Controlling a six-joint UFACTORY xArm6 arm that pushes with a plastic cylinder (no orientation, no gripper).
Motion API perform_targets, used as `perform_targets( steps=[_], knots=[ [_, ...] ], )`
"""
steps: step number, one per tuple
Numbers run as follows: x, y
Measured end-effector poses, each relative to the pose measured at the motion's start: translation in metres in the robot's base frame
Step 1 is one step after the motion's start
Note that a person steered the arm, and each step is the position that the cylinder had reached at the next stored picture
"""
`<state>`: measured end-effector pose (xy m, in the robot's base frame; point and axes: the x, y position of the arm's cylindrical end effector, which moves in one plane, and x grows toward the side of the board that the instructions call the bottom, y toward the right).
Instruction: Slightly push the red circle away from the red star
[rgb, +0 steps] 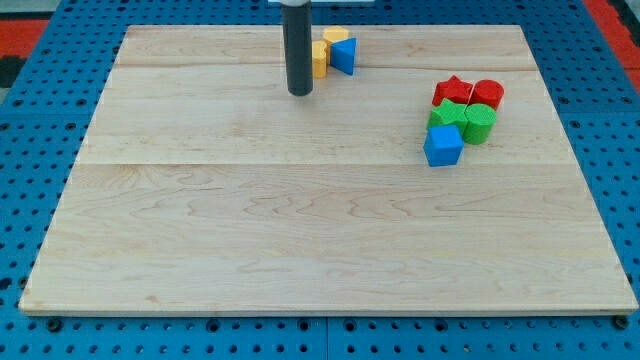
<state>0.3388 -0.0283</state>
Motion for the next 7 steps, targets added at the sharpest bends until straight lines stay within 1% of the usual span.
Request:
perform_targets(
  steps=[1, 2, 3, 5, 7],
  knots=[
    [0.056, 0.011],
    [0.101, 0.032],
    [0.125, 0.046],
    [0.126, 0.045],
    [0.192, 0.070]
  ],
)
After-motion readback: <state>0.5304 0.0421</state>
